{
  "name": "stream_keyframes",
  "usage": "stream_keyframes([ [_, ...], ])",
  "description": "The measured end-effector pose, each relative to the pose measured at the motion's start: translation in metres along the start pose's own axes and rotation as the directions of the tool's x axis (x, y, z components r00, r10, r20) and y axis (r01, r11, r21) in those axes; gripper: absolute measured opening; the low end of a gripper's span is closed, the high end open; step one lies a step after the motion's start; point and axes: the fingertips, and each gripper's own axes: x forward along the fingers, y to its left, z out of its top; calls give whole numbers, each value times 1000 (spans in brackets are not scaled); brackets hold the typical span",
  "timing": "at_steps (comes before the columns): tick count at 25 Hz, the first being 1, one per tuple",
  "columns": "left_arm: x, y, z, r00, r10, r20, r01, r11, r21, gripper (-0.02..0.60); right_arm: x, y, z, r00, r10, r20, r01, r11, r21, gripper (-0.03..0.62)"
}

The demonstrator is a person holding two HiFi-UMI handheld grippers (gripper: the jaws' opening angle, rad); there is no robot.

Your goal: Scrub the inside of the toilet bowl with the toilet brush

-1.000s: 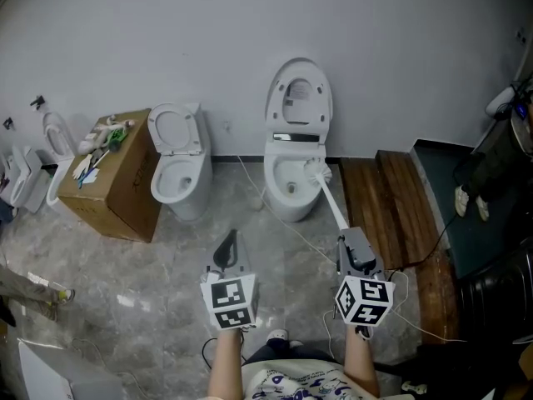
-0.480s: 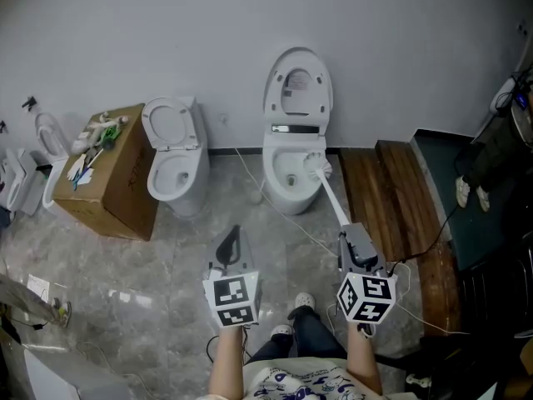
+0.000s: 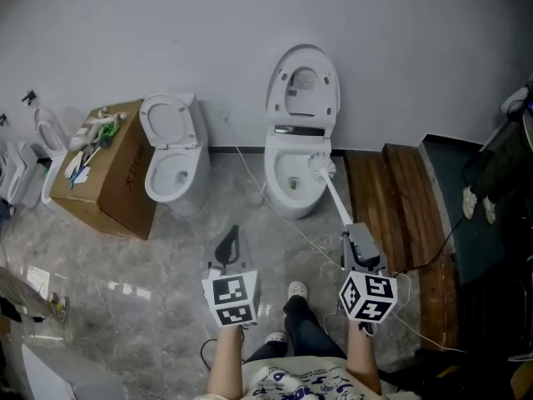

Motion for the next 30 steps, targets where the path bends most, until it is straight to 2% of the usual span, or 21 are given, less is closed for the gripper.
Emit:
stream_keyframes([
  [16, 161, -18, 62, 996, 86, 13, -86, 996, -19, 2, 168, -65, 78, 997, 83, 6, -83, 996, -16, 163],
  [30, 232, -17, 58, 992, 109, -59, -109, 994, -9, 2, 247, -82, 76, 990, 121, -68, -120, 993, 12, 163],
])
